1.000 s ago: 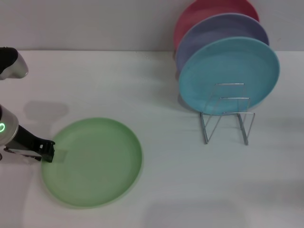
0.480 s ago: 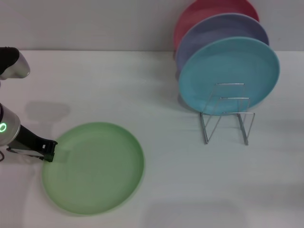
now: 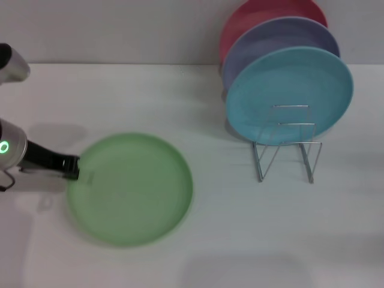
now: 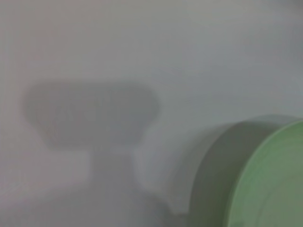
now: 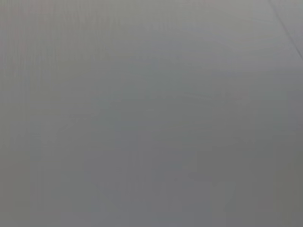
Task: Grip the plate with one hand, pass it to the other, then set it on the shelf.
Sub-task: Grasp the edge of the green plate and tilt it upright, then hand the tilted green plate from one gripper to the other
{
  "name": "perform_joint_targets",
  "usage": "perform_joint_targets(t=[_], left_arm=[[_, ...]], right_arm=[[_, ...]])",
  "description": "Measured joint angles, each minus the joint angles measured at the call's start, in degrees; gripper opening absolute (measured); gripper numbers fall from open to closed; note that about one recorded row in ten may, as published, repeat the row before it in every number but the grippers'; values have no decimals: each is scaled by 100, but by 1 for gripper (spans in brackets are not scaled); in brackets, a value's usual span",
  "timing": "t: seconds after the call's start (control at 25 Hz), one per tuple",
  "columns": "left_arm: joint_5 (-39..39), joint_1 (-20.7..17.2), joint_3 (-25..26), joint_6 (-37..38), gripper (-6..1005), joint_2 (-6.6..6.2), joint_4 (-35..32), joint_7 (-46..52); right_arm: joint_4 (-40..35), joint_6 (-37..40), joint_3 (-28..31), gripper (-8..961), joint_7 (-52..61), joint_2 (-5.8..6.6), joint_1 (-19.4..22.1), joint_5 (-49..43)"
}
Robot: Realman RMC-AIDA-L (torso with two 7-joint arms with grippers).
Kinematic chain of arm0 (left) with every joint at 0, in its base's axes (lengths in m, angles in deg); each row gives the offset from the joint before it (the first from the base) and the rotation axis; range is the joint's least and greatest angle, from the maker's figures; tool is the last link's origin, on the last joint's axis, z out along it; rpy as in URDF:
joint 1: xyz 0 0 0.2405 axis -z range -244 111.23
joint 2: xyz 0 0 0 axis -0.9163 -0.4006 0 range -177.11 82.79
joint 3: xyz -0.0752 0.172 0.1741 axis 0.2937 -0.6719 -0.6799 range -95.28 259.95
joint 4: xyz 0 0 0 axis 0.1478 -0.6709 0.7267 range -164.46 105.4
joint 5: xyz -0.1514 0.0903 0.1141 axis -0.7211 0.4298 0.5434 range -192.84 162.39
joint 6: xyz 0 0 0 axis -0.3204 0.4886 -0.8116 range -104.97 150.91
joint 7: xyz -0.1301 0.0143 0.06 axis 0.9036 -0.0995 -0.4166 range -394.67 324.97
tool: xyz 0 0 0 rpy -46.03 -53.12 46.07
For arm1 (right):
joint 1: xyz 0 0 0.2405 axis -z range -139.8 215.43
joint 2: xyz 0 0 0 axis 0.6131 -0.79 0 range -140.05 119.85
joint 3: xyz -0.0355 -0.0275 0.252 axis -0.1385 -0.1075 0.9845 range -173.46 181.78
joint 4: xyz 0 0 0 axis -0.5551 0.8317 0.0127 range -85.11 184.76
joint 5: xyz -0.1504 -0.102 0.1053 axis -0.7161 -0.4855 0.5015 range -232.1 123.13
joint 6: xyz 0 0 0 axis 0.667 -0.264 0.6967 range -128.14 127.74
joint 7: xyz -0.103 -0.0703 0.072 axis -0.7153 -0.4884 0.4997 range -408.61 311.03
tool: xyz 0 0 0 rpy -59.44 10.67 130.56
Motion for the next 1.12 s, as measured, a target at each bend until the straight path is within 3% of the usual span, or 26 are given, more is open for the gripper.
perform_joint_targets(t=[0.4,0.64,0.92,0.96,1.0,1.04,1.12], left_arm=[[-932,-277,159,1331,31,2,41,-658],[-1897,-849,97,3085,32,20,109,-1406],[-3125,-1533,-964,6011,32,20,340,-2342],[-3226,-1603,-1156,6462,32,19,343,-2441],[-3291,-1770,-1665,7377,32,12,342,-2517],[-3291,-1770,-1665,7377,32,12,342,-2517],[-3242,-1909,-2187,8333,32,2,336,-2524]], right_arm=[[-80,-37,-32,685,-48,-2,-34,0],[-139,-39,-44,685,-61,-28,-47,0],[-141,-45,-53,684,-64,-30,-47,-12],[-142,-45,-52,684,-64,-30,-49,-23],[-141,-47,-53,684,-65,-31,-49,-37],[-141,-47,-53,684,-65,-31,-49,-37],[-141,-52,-52,684,-66,-38,-50,-38]])
